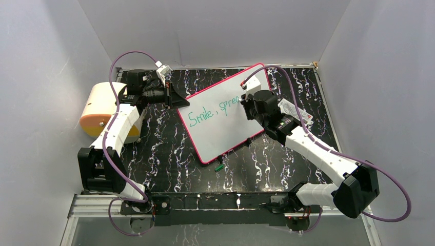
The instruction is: Write a sentence on the whiteboard
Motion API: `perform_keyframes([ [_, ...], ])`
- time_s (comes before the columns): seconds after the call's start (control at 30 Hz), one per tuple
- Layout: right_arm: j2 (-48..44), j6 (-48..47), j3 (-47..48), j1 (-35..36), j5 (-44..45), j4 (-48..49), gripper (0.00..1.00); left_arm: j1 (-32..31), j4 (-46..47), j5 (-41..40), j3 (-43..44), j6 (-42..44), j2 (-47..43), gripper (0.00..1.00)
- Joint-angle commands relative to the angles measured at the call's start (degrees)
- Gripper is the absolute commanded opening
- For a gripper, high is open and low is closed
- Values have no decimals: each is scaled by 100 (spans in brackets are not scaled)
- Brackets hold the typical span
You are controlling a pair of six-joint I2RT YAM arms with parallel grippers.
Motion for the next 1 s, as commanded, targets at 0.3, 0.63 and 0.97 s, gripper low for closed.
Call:
perform_keyframes([
  [0.3, 10, -100, 190, -24, 18, 436, 0, -61, -349, -226, -187, 203, 162, 0],
  [0.63, -70, -33, 26, -26, -45, 161, 0, -61, -355, -226, -184, 200, 162, 0],
  [0.97, -184, 30, -118, -26, -21, -33, 0, -61, -351, -237, -184, 198, 162, 0],
])
